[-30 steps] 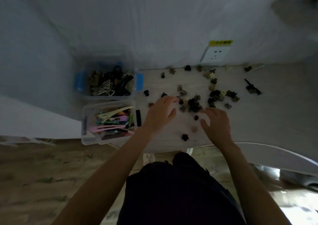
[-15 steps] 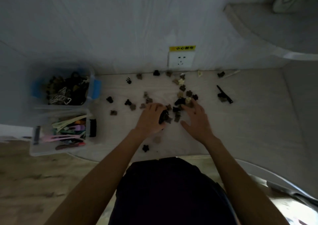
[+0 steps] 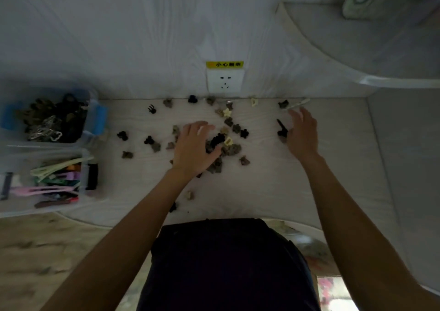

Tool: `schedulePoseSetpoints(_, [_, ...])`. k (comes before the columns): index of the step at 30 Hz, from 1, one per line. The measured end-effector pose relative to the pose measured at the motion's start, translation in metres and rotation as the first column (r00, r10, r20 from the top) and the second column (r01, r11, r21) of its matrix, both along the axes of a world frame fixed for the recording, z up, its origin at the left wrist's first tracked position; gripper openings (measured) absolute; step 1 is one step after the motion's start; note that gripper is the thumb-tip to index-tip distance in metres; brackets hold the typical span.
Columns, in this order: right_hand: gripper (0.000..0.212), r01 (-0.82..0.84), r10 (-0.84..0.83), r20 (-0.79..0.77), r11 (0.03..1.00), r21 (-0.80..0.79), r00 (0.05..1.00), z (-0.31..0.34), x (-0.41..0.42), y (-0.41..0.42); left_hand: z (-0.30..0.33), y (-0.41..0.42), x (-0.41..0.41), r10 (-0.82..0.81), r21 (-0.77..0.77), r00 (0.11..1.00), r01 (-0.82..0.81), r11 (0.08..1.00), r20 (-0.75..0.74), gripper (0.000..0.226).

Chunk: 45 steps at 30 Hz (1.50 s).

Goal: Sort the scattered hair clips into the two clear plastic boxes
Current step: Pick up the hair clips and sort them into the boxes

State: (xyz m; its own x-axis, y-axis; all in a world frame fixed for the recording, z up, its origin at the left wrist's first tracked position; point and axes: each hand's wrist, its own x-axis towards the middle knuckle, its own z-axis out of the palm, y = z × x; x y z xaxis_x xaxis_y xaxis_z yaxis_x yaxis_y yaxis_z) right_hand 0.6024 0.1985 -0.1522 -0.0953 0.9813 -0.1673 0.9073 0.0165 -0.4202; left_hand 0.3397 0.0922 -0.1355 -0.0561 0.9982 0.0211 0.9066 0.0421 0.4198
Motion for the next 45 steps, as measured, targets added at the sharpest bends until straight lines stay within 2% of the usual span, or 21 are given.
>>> schedulePoseSetpoints(2, [0.061,-0.055,0.055,0.040,0.998,-0.003,0.998,-0.005,-0.002,0.011,0.002,0.023,0.007,-0.099,0.021,0.995,0.099,0.995,0.031,0.051])
schedulePoseSetpoints(5, [0.066,-0.103,0.112,0.149,0.992,-0.069,0.982,-0.011,-0.006,0.030,0.003,0.064,0.019,-0.127,-0.069,0.987,0.135,0.988,0.102,0.056])
schedulePoseSetpoints(8, [0.077,-0.142,0.144,0.013,0.982,-0.122,0.989,-0.010,-0.011,0.030,-0.003,0.096,0.025,-0.127,-0.162,0.989,0.139,0.977,0.082,0.061])
schedulePoseSetpoints(10, [0.070,-0.206,0.193,-0.108,0.970,-0.131,0.975,-0.009,-0.016,0.015,-0.009,0.104,0.025,-0.129,-0.217,0.990,0.137,0.967,0.052,0.061])
schedulePoseSetpoints(12, [0.058,-0.245,0.230,-0.133,0.964,-0.107,0.964,-0.012,-0.016,-0.001,-0.014,0.108,0.026,-0.145,-0.269,0.989,0.140,0.953,0.002,0.060])
schedulePoseSetpoints(14, [0.051,-0.273,0.265,-0.155,0.962,-0.030,0.952,-0.015,-0.013,-0.012,-0.018,0.104,0.024,-0.147,-0.239,0.989,0.138,0.961,-0.023,0.052])
schedulePoseSetpoints(17, [0.038,-0.277,0.281,-0.228,0.960,0.050,0.932,-0.010,-0.009,-0.020,-0.017,0.092,0.017,-0.121,-0.163,0.992,0.122,0.979,0.018,0.040])
schedulePoseSetpoints(20, [0.029,-0.256,0.273,-0.272,0.962,0.098,0.923,-0.002,-0.003,-0.027,-0.016,0.078,0.009,-0.118,-0.167,0.992,0.123,0.978,0.037,0.037])
schedulePoseSetpoints(23, [0.026,-0.122,0.144,-0.193,0.985,0.121,0.971,0.003,0.006,-0.022,-0.015,0.074,0.008,-0.127,-0.183,0.992,0.129,0.975,0.025,0.037])
schedulePoseSetpoints(25, [0.031,-0.094,0.100,-0.145,0.995,0.042,0.984,0.004,0.009,-0.014,-0.014,0.078,0.011,-0.094,-0.191,0.995,0.096,0.977,0.018,0.040])
schedulePoseSetpoints(28, [0.045,-0.264,0.267,0.003,0.956,-0.124,0.964,0.003,0.002,-0.007,-0.012,0.085,0.021,-0.098,-0.205,0.995,0.090,0.975,-0.028,0.037])
schedulePoseSetpoints(31, [0.051,-0.245,0.264,0.107,0.956,-0.159,0.959,0.002,-0.014,-0.010,-0.008,0.089,0.030,-0.117,-0.214,0.989,0.096,0.972,-0.088,0.031])
schedulePoseSetpoints(34, [0.037,-0.195,0.202,0.101,0.978,-0.073,0.974,0.002,-0.024,-0.009,-0.003,0.090,0.036,-0.155,-0.266,0.985,0.129,0.955,-0.077,0.029])
schedulePoseSetpoints(37, [0.024,-0.242,0.243,0.110,0.970,-0.022,0.964,0.004,-0.030,-0.002,-0.003,0.084,0.036,-0.205,-0.312,0.976,0.171,0.935,-0.078,0.036])
schedulePoseSetpoints(40, [0.019,-0.275,0.270,0.132,0.961,0.021,0.954,0.005,-0.037,0.006,-0.006,0.077,0.029,-0.176,-0.296,0.980,0.140,0.945,-0.095,0.037])
schedulePoseSetpoints(45, [0.014,-0.434,0.415,0.355,0.900,-0.030,0.838,0.006,-0.055,0.010,-0.013,0.076,0.017,-0.104,-0.222,0.983,0.069,0.973,-0.151,0.025])
